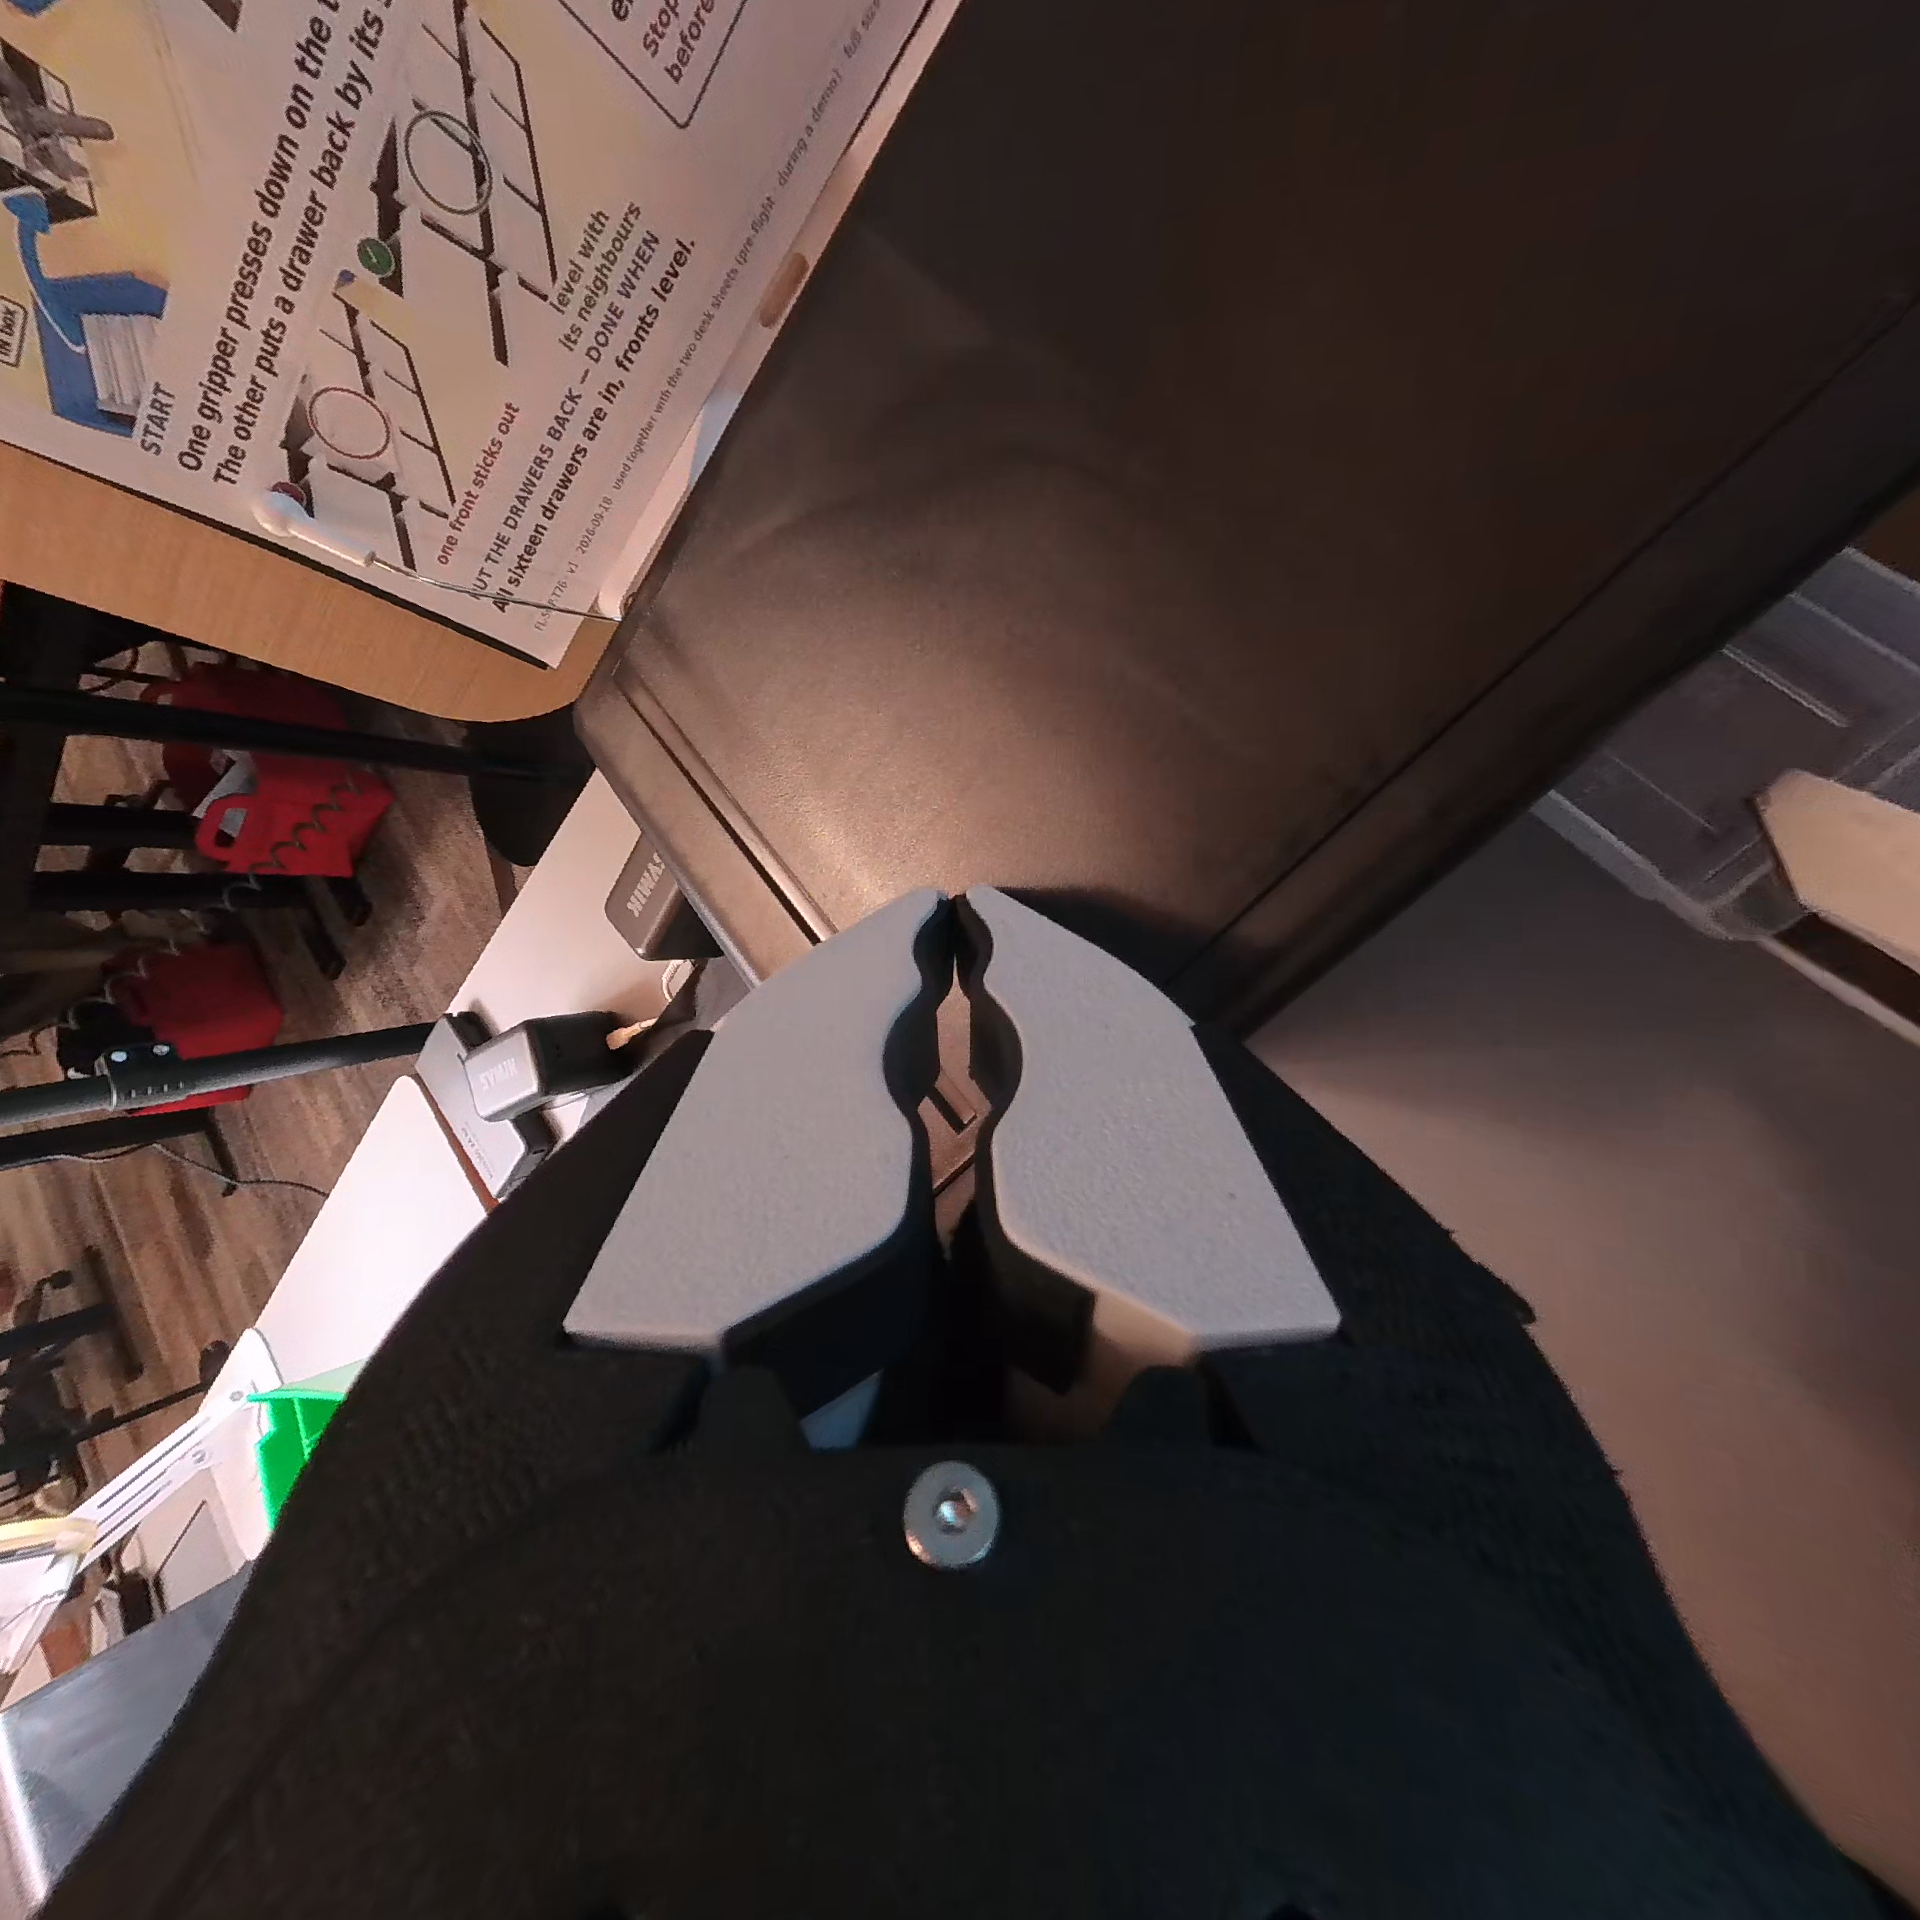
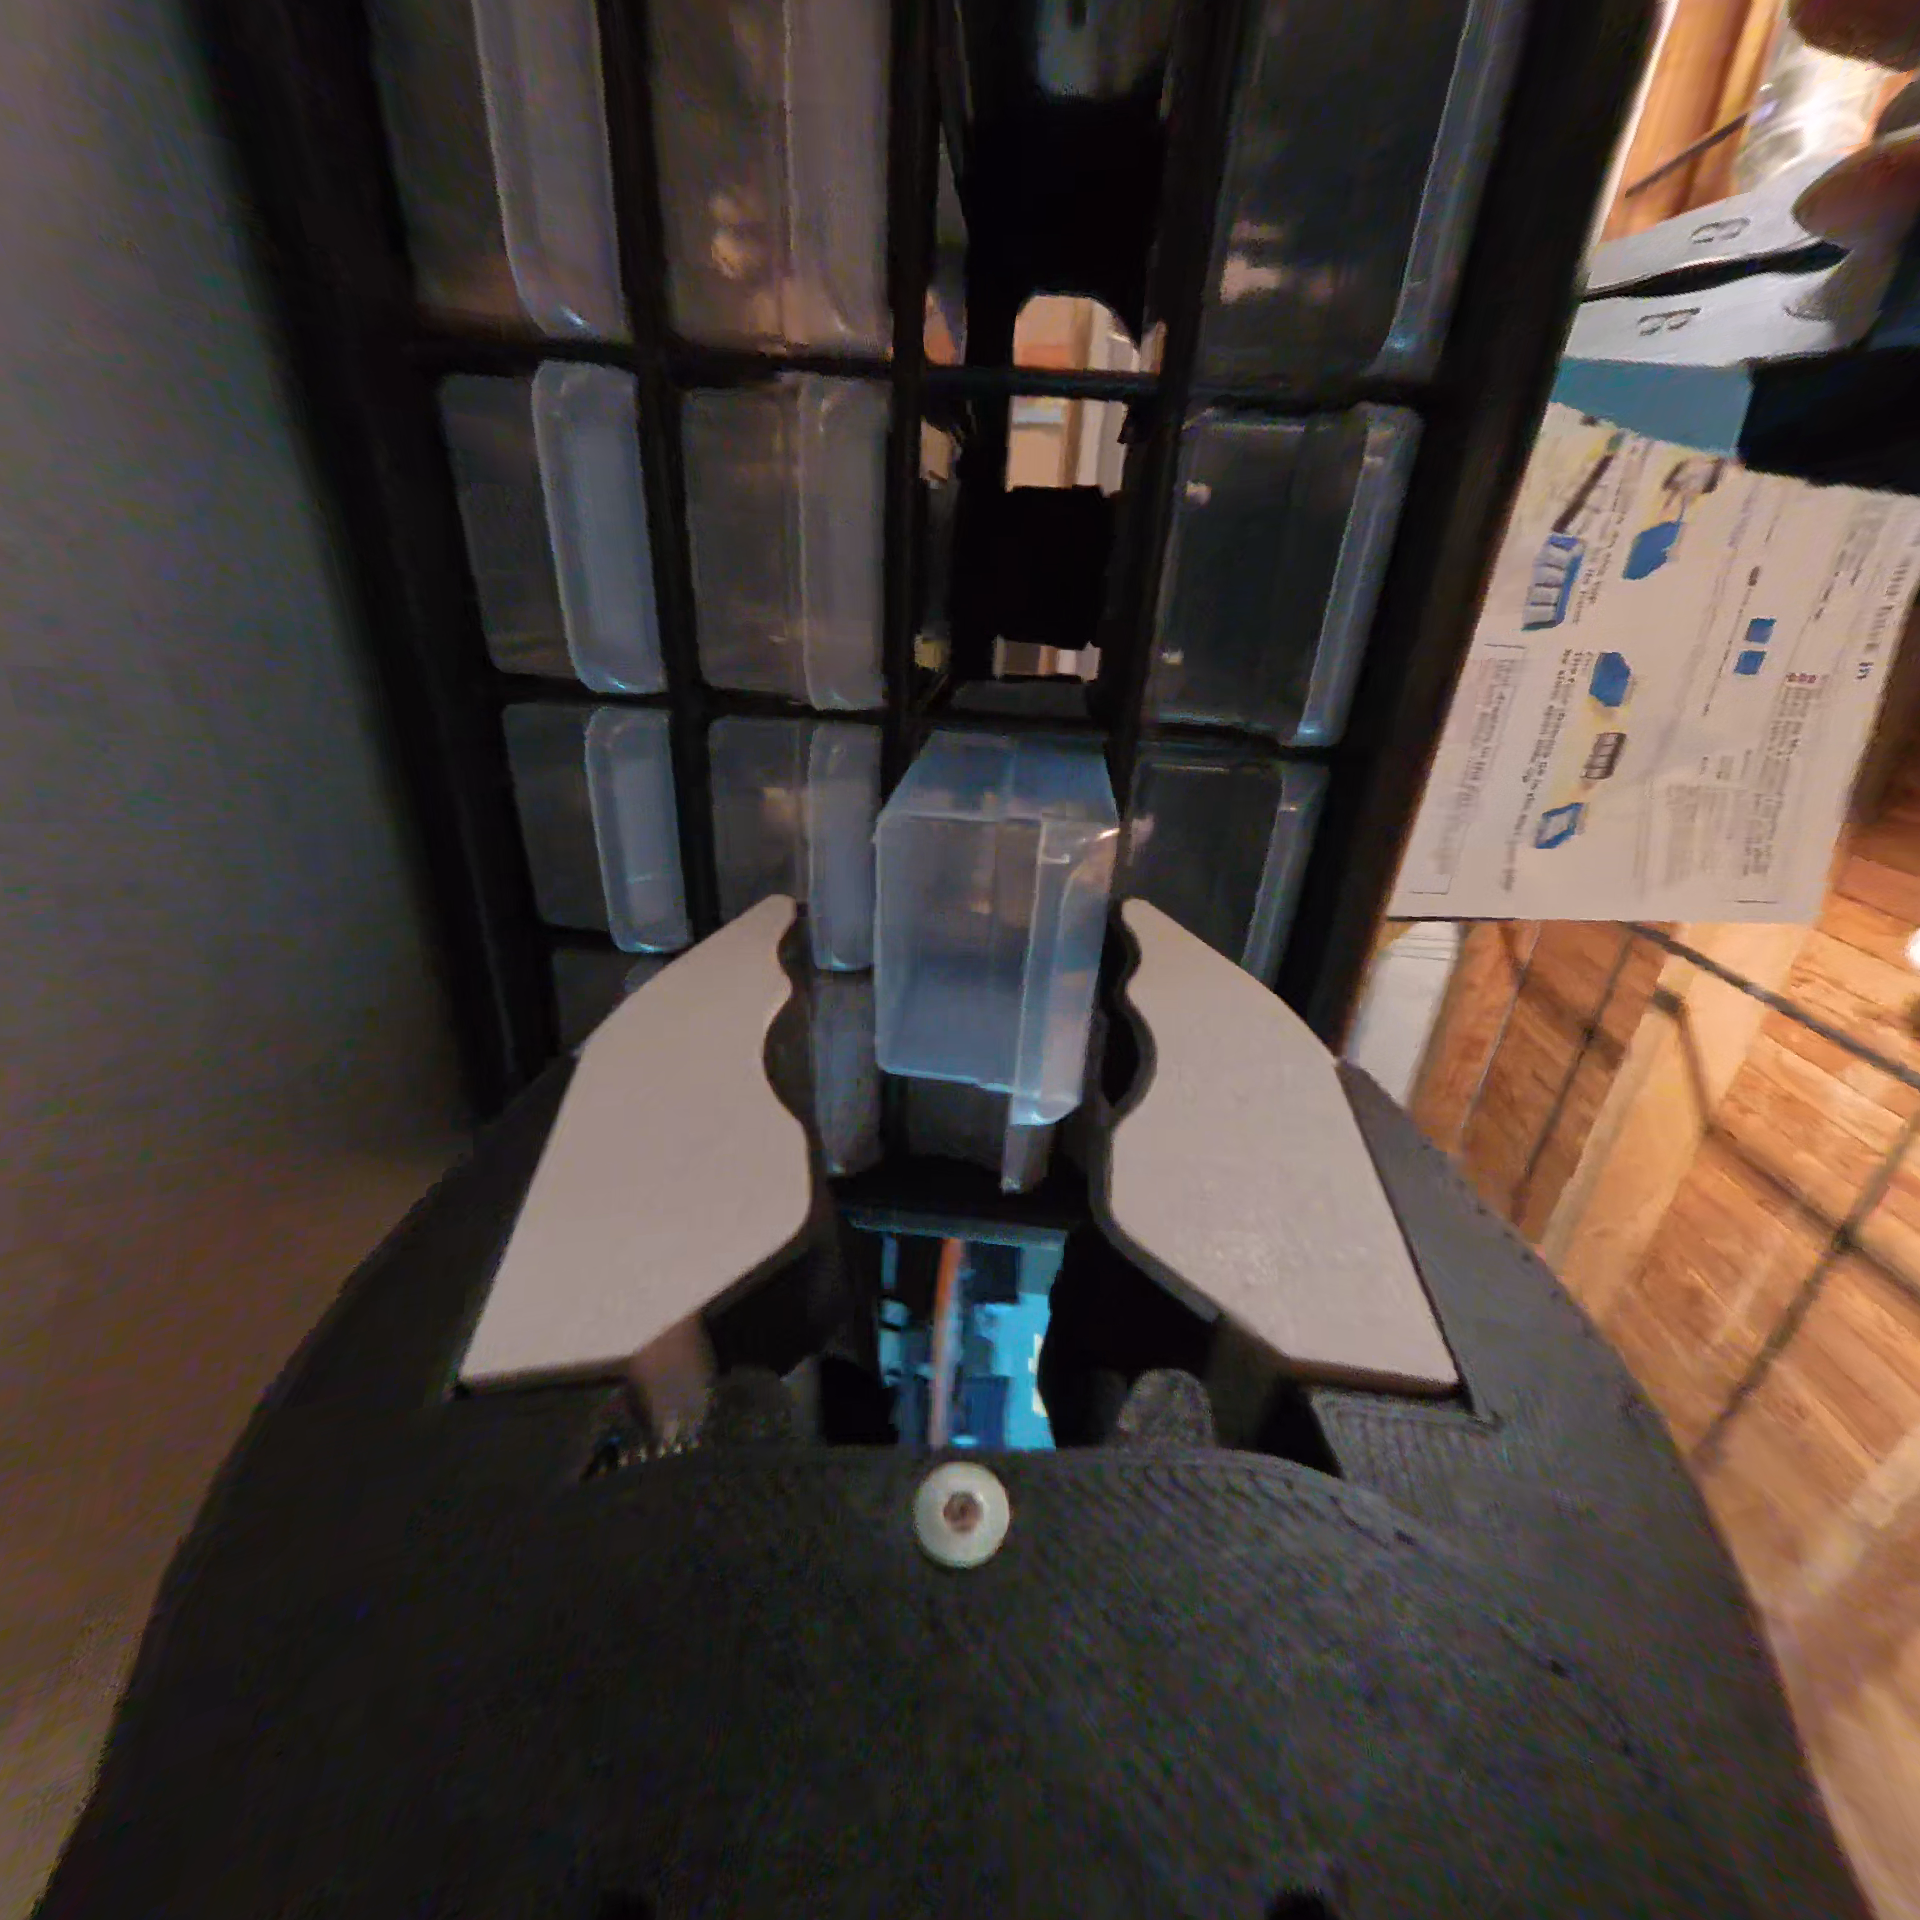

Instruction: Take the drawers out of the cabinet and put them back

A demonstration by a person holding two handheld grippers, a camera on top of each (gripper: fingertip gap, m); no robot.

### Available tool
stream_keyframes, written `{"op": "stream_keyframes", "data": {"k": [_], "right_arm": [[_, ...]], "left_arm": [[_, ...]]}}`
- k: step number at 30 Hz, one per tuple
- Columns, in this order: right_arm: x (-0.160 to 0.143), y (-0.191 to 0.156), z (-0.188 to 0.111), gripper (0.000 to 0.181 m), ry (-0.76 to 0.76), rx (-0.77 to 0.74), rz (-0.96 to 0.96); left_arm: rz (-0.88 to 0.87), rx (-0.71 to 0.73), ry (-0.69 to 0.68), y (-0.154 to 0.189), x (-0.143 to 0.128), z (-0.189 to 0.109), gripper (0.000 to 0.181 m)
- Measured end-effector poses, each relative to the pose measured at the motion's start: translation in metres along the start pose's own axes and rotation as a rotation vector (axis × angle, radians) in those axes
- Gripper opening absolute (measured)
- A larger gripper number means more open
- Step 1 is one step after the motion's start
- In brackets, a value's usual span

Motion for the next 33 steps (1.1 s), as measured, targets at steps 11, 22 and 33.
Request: {"op": "stream_keyframes", "data": {"k": [11,22,33], "right_arm": [[-0.003,0.001,-0.036,0.0,0.141,-0.03,0.172],[-0.009,0.007,0.013,0.0,0.03,-0.016,0.155],[-0.007,0.005,0.04,0.0,-0.006,0.033,0.132]], "left_arm": [[-0.011,-0.004,0.012,0.0,-0.001,0.0,0.0],[0.033,0.018,0.019,0.001,-0.001,-0.001,0.0],[0.049,0.04,0.026,0.002,-0.001,-0.001,0.0]]}}
Point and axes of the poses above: each gripper's, where its closed fingertips meet, z out along the fingers, x out of its top, y = z × x across the jaws, the point moved 6 cm from there along -z, back along the fingers, and after that the axes turned 9 degrees about x, right-handed, at the moved point
